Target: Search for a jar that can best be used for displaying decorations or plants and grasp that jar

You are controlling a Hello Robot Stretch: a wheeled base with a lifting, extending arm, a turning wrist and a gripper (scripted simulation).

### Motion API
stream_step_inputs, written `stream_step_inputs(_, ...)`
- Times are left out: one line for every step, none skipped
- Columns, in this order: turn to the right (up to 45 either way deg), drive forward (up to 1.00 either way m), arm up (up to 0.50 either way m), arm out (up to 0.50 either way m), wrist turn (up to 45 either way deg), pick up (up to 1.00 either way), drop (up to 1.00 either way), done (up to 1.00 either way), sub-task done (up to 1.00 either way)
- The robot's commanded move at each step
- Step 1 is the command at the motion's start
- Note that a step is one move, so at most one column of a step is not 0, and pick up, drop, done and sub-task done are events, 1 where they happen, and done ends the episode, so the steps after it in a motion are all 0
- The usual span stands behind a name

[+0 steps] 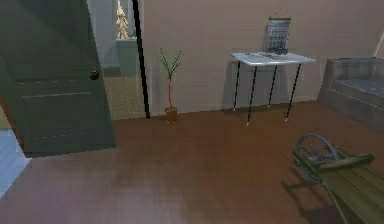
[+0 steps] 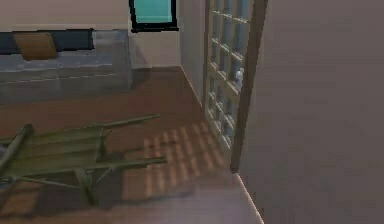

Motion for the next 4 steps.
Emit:
stream_step_inputs(0.0, 0.7, 0.0, 0.0, 0.0, 0.0, 0.0, 0.0, 0.0)
stream_step_inputs(-12.0, 0.0, 0.0, 0.0, 0.0, 0.0, 0.0, 0.0, 0.0)
stream_step_inputs(0.0, 0.05, 0.0, 0.0, 0.0, 0.0, 0.0, 0.0, 0.0)
stream_step_inputs(-45.0, 0.0, 0.0, 0.0, 0.0, 0.0, 0.0, 0.0, 0.0)
